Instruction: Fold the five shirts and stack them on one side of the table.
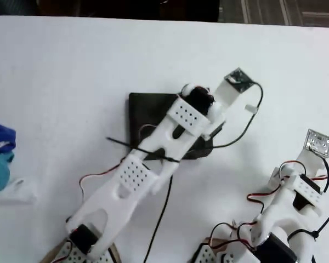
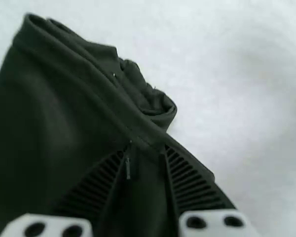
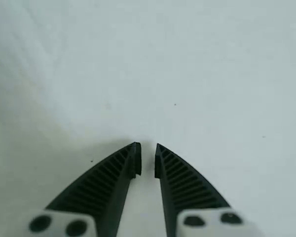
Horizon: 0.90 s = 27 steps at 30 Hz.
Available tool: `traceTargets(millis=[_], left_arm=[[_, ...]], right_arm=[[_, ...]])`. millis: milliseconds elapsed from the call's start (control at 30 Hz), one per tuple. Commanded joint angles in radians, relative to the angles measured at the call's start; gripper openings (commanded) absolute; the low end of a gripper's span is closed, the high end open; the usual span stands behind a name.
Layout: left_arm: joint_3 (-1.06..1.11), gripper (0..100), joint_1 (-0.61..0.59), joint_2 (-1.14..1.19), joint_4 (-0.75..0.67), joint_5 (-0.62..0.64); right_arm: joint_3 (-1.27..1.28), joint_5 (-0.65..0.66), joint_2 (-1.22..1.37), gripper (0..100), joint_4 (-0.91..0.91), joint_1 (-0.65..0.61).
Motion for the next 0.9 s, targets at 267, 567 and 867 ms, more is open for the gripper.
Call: traceTargets(millis=[267, 567, 867], left_arm=[[0.022, 10, 0.037, -0.072, -0.035, 0.003], [-0.174, 10, -0.074, -0.118, 0.020, -0.003], [0.021, 10, -0.298, -0.436, 0.021, -0.003]], right_arm=[[-0.014, 0.006, 0.002, 5.5, -0.016, -0.004], [-0.014, 0.006, 0.002, 5.5, -0.016, -0.004], [-0.014, 0.006, 0.002, 5.5, -0.016, -0.005]])
